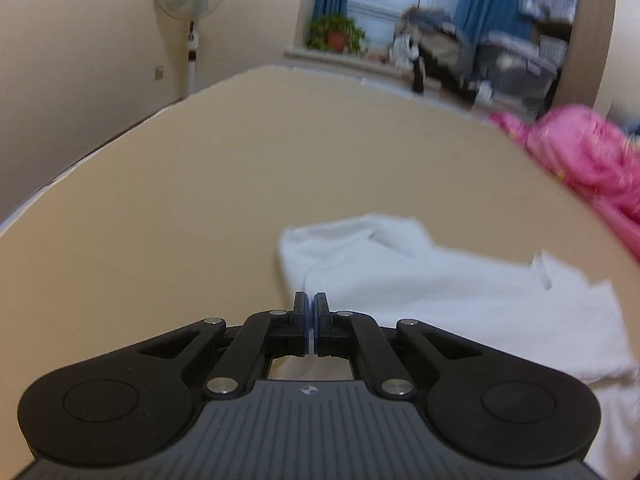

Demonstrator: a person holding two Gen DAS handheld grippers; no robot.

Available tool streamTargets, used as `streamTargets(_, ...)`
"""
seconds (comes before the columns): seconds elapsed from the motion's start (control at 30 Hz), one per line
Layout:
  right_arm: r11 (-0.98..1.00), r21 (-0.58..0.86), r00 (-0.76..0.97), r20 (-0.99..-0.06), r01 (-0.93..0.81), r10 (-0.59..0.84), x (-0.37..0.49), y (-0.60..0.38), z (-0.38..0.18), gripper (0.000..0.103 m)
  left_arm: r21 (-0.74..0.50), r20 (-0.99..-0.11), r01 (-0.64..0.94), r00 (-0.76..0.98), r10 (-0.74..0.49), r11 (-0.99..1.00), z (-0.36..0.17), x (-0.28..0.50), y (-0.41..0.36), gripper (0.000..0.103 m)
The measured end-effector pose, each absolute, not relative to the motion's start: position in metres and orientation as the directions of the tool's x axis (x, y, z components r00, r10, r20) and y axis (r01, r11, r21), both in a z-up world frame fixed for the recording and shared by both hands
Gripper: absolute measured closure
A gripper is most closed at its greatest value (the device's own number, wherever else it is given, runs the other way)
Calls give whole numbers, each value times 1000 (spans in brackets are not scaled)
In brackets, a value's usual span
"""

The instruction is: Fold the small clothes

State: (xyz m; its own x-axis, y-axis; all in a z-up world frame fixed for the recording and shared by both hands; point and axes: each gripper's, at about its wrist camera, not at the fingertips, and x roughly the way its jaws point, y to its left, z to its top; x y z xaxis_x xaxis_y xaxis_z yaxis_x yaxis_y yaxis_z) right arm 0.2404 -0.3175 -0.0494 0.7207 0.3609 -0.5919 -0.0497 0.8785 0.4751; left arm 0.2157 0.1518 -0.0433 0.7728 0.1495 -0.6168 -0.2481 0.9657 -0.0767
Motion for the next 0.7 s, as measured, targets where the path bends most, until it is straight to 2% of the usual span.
streamTargets(0.07, 883, 468, 735, -582, -48, 348, 246, -319, -49, 56, -82, -633, -254, 760, 147, 964, -43, 212, 159, 95)
streamTargets(0.17, 897, 443, 742, -599, -7, 302, 256, -322, -55, 57, -98, -585, -244, 799, 142, 965, -34, 206, 159, 92)
streamTargets(0.27, 899, 434, 728, -637, 66, 254, 270, -332, -68, 57, -123, -581, -183, 810, 79, 975, -41, 212, 150, 90)
streamTargets(0.33, 918, 376, 672, -714, 130, 197, 278, -338, -83, 58, -97, -658, -167, 751, 63, 981, -60, 225, 144, 89)
streamTargets(0.37, 926, 338, 641, -752, 170, 157, 280, -341, -89, 59, -61, -730, -190, 678, 86, 980, -73, 234, 145, 94)
streamTargets(0.4, 921, 339, 627, -764, 189, 153, 280, -345, -92, 60, -50, -751, -201, 653, 96, 978, -78, 236, 146, 95)
streamTargets(0.43, 909, 366, 630, -759, 200, 167, 278, -348, -90, 60, -65, -731, -200, 677, 90, 978, -71, 234, 146, 93)
streamTargets(0.5, 903, 378, 641, -749, 204, 168, 274, -351, -82, 59, -110, -688, -199, 722, 70, 974, -56, 231, 151, 86)
streamTargets(0.57, 915, 358, 665, -732, 188, 150, 270, -350, -73, 59, -153, -636, -211, 769, 67, 965, -43, 231, 159, 74)
streamTargets(0.6, 918, 354, 673, -724, 178, 149, 270, -349, -70, 59, -168, -625, -223, 777, 71, 960, -39, 235, 163, 74)
streamTargets(0.63, 919, 354, 678, -720, 171, 151, 270, -348, -67, 59, -184, -626, -235, 777, 70, 954, -38, 242, 167, 71)
streamTargets(0.7, 917, 366, 680, -715, 161, 166, 270, -348, -67, 59, -227, -647, -264, 760, 58, 938, -39, 257, 178, 59)
